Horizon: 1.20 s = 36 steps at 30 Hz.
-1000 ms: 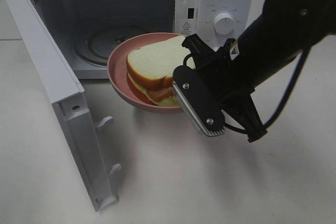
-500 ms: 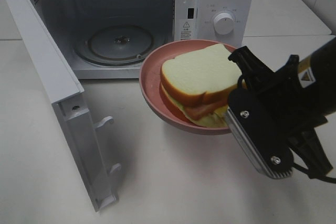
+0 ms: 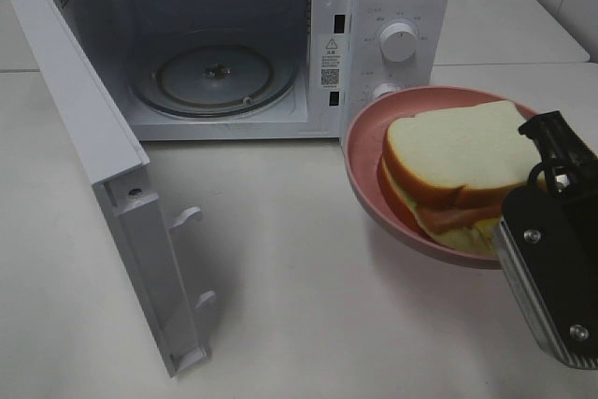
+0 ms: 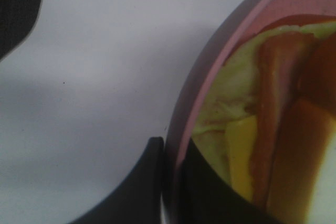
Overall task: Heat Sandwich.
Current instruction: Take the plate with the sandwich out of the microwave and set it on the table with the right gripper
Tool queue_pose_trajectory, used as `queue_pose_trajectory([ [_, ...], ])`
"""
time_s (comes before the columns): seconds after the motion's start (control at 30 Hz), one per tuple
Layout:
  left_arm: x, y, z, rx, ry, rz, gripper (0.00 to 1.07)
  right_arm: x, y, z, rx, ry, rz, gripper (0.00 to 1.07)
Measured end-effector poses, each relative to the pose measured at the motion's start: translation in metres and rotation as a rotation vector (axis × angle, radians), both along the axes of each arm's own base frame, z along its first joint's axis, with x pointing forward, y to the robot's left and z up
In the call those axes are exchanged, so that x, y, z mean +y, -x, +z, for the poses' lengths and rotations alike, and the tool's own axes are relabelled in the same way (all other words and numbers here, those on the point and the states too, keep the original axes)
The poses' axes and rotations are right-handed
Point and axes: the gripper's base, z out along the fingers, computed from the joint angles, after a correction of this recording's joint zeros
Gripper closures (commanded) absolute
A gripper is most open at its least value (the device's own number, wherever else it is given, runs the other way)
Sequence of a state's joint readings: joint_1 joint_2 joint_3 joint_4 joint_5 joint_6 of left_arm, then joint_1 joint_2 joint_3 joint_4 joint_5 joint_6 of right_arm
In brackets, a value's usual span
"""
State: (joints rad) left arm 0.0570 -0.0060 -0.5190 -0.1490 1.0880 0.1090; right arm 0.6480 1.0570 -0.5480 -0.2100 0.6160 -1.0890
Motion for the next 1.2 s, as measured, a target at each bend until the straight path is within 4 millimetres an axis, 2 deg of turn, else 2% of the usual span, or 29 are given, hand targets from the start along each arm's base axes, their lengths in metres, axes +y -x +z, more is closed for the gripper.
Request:
queue_pose_trajectory([
  [0.33,0.000,0.000,0.000,0.000,0.000,0.000,0.09,-0.011,-0.005,0.000,-0.038,-0.041,-0.333,1.07],
  [0.47,0.000,0.000,0.000,0.000,0.000,0.000,0.09,-0.017,-0.007,0.001,-0.066,-0.090,-0.551,1.07],
  [0.77,0.000,0.000,0.000,0.000,0.000,0.000,0.09,-0.027,-0.009,0.001,-0.103,-0.083,-0.777,1.07],
  [1.0,0.000,0.000,0.000,0.000,0.000,0.000,0.09,-0.026,-0.016,-0.010,-0.089,-0.039,-0.886,1.06],
  [1.2,0.000,0.000,0.000,0.000,0.000,0.000,0.09,-0.011,-0.037,-0.013,-0.083,-0.066,-1.021,1.06],
])
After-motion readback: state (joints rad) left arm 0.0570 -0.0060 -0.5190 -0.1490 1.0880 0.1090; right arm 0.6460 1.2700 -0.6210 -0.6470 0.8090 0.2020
